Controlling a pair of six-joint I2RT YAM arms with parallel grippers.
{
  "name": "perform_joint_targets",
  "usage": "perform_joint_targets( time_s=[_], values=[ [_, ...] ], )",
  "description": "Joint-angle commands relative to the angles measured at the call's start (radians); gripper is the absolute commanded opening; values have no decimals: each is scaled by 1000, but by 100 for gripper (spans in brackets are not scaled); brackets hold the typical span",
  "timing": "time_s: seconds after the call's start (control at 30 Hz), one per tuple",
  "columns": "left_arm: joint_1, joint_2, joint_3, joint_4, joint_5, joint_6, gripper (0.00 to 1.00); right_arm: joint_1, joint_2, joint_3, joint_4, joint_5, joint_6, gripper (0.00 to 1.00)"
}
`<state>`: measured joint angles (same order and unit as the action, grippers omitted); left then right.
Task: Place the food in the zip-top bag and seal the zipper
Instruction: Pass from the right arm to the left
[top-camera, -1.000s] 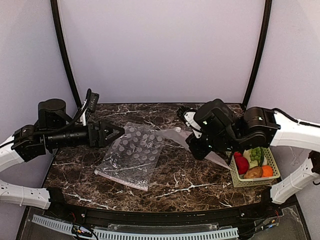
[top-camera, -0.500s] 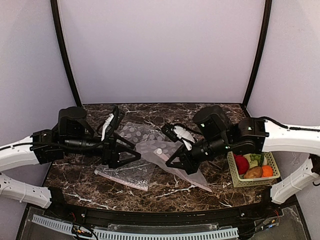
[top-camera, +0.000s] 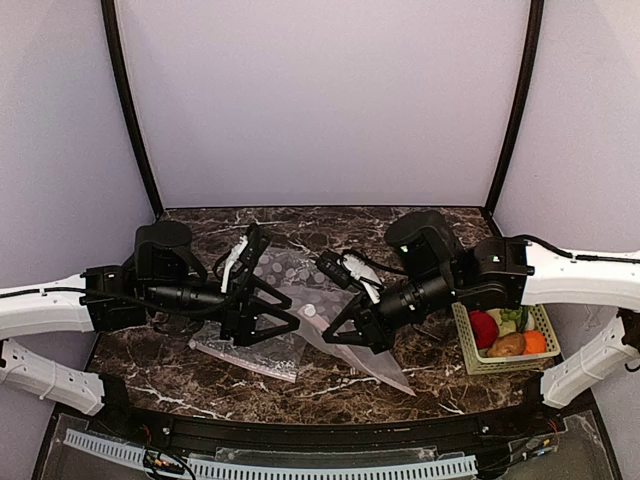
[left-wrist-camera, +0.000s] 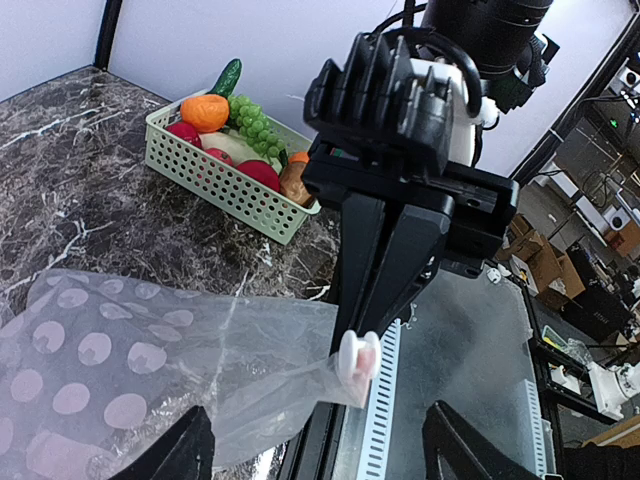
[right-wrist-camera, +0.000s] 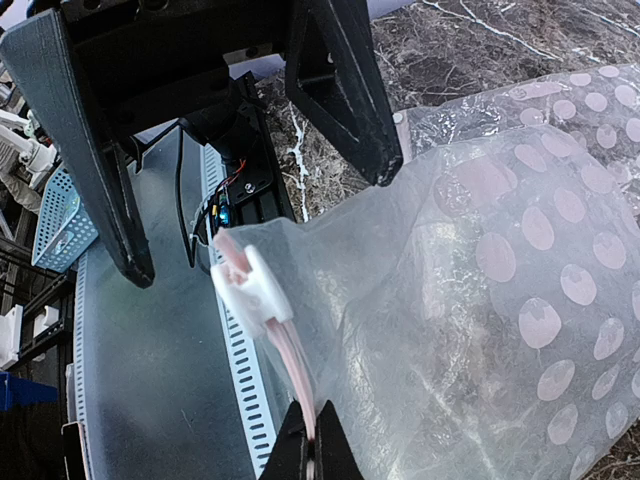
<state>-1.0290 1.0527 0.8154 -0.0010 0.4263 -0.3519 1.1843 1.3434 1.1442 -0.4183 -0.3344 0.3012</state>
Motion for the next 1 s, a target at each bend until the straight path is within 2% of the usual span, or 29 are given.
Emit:
perform_joint_targets(
  time_s=[0.0,0.3,0.5,0.67,0.83,0.9,0.93,0.97],
  values=[
    [-7,-4,-9,67,-2,15,71,-4,15,6,32,-26,10,0],
    [-9,35,7,74,56,-1,51,-5,13,10,34,-35,15,0],
    [-9,29,2,88,55,-6,33,-14,4,3,42,-58,21,0],
    [-9,37,0,108,77,-26,29,-23,9,-2,44,-79,22,0],
    [-9,46,-1,127,87,-36,16,-23,11,-3,48,-84,25,0],
    [-9,48,-2,131,90,-40,15,-26,2,-7,54,-83,28,0],
    [-9,50,-2,132,93,-40,18,-30,-4,-11,62,-87,31,0],
    [-9,50,-3,132,98,-40,29,-35,-13,-17,72,-95,35,0]
  ],
)
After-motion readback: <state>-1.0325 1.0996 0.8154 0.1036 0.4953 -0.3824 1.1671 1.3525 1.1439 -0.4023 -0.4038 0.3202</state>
